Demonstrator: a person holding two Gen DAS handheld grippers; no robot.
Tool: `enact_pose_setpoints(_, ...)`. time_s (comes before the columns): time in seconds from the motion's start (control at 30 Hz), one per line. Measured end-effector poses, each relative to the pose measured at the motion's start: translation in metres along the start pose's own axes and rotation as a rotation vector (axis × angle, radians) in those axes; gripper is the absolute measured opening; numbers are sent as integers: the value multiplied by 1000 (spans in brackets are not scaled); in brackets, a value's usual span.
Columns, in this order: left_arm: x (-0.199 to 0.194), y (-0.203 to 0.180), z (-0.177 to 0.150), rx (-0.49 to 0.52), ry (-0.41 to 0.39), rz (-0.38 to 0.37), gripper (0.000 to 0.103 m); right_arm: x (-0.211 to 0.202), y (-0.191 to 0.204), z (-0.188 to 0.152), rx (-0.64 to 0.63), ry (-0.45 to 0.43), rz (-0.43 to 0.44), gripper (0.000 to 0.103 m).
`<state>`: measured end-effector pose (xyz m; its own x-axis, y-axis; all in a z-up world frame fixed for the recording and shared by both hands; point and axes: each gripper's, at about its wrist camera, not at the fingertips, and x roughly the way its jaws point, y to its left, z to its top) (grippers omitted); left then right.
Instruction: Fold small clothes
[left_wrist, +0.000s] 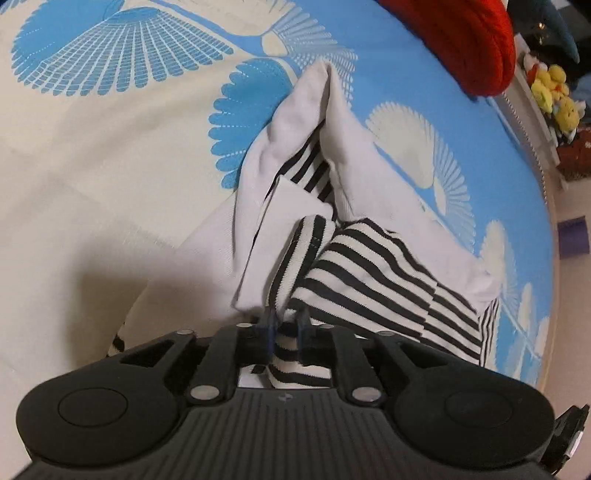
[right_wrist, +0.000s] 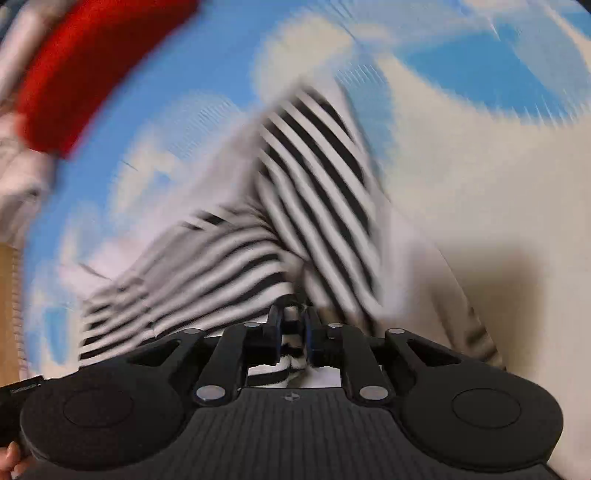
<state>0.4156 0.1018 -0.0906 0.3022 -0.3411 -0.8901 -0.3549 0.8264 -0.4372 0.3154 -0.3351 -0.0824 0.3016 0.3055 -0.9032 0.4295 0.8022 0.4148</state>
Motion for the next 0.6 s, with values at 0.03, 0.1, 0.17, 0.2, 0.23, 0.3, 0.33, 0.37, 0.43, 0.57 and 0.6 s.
enact_pose_setpoints(0.03,-4,-3,1,10,-21,-15,37,-3,1,2,2,-17,8,23)
enact_pose_setpoints(0.1,-12,-9,3,27,-73,-52,52,-13,6,4,-15,-72,42,34)
enact_pose_setpoints(0.17,-10,-15,0,35,-80,-58,51,-17,11,6,-34,-105,48,47)
enact_pose_setpoints(0.2,-7,-15,1,34,-70,-48,50,-15,11,7,-34,-101,45,46)
enact_pose_setpoints(0.23,-2,-15,0,33,-54,-34,48,-10,10,9,-27,-91,43,46)
enact_pose_setpoints(0.3,6,-14,-4,40,-29,-24,21,-2,5,8,0,-67,59,41)
enact_pose_setpoints(0.33,6,-11,-3,46,-31,-19,11,1,4,6,5,-65,73,23)
enact_pose_setpoints(0.37,4,-11,-2,50,-54,-13,3,2,6,7,3,-75,83,15)
enact_pose_setpoints(0.43,-7,-13,1,62,-111,-50,3,-9,10,6,-10,-130,116,7)
enact_pose_setpoints(0.57,-17,-22,2,111,-159,-54,3,-37,27,9,-107,-270,164,7)
enact_pose_setpoints(0.6,-9,-20,2,102,-119,-19,4,-34,25,10,-106,-251,128,7)
